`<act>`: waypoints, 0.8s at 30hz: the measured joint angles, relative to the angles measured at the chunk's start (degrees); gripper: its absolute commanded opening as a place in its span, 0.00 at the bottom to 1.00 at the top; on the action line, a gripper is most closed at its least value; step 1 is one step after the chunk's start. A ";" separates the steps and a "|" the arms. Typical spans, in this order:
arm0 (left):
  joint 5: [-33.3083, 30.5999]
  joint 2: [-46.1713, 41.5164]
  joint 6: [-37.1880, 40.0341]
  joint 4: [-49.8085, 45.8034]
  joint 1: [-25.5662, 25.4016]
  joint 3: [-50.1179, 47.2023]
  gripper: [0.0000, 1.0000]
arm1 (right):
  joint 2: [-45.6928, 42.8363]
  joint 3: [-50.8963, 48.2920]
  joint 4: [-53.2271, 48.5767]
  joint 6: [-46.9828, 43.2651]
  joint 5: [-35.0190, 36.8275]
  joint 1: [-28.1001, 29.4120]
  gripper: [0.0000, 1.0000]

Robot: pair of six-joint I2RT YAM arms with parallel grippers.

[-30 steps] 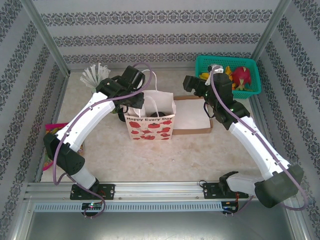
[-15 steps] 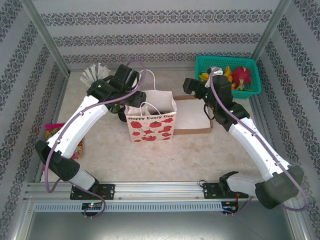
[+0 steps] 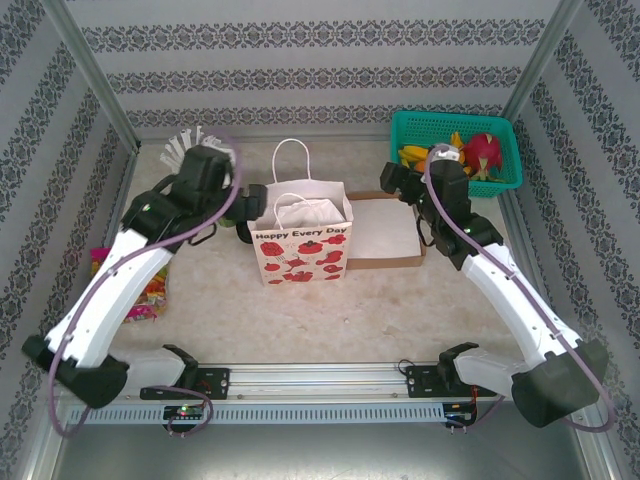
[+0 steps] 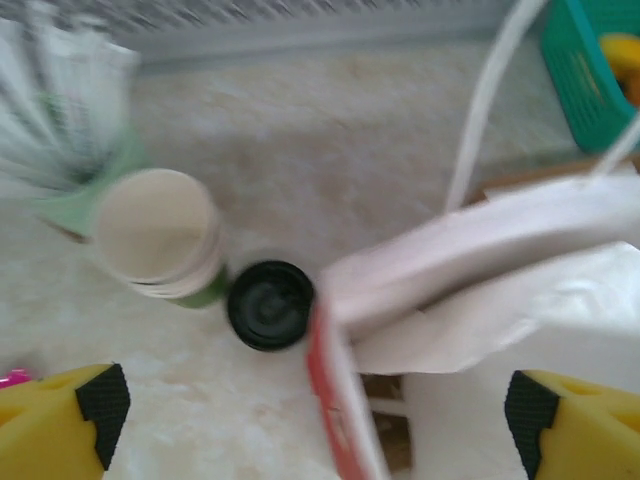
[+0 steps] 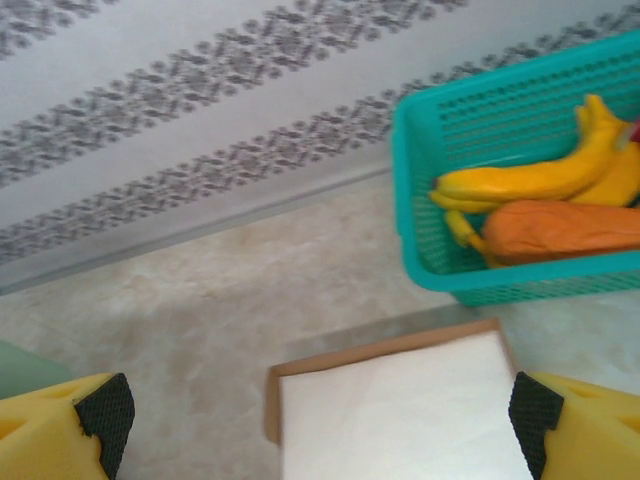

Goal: Pack the takeout coffee

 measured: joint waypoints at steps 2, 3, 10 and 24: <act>-3.04 -4.50 -0.70 2.32 2.60 -3.63 1.00 | -1.22 -2.54 0.42 0.50 1.77 -1.81 0.98; -4.85 -6.56 -1.25 3.78 3.85 -5.55 1.00 | -1.99 -4.07 0.63 1.03 2.78 -3.06 0.98; -15.85 -13.25 -3.89 12.31 8.90 -18.36 1.00 | -6.40 -15.17 4.50 3.10 8.17 -10.08 0.98; -24.87 -18.14 -2.08 40.19 23.69 -55.41 1.00 | 8.63 -23.12 14.88 -10.23 3.52 -19.37 0.98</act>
